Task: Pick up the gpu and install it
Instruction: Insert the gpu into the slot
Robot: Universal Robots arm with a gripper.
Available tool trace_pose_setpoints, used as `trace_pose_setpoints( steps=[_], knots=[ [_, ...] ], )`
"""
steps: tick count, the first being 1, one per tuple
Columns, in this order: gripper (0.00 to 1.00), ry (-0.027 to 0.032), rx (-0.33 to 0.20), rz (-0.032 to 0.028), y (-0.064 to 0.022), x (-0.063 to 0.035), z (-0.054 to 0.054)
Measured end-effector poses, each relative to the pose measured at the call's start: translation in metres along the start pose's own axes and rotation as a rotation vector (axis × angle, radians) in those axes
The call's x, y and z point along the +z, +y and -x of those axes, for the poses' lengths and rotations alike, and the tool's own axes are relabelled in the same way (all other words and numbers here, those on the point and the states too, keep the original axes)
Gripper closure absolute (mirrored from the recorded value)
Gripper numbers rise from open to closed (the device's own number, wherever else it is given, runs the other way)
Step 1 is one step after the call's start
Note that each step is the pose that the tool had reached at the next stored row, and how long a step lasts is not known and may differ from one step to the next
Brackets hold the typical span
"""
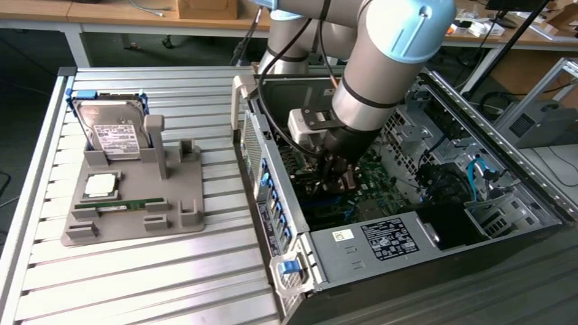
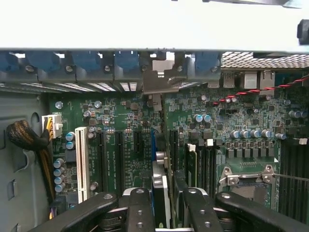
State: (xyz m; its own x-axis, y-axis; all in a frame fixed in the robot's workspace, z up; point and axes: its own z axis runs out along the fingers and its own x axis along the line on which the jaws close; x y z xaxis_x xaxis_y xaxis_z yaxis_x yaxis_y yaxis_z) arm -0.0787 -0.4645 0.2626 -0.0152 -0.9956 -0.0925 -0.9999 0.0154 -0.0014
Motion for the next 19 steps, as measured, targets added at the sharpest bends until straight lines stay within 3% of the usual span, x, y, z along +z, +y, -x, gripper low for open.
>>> trace_pose_setpoints(
  steps=[9, 19],
  knots=[
    [0.7, -0.0024, 0.002, 0.0184, -0.0018, 0.0086, -0.001],
    [0.73, -0.0067, 0.001, 0.0215, -0.0018, 0.0138, -0.001]
  ],
)
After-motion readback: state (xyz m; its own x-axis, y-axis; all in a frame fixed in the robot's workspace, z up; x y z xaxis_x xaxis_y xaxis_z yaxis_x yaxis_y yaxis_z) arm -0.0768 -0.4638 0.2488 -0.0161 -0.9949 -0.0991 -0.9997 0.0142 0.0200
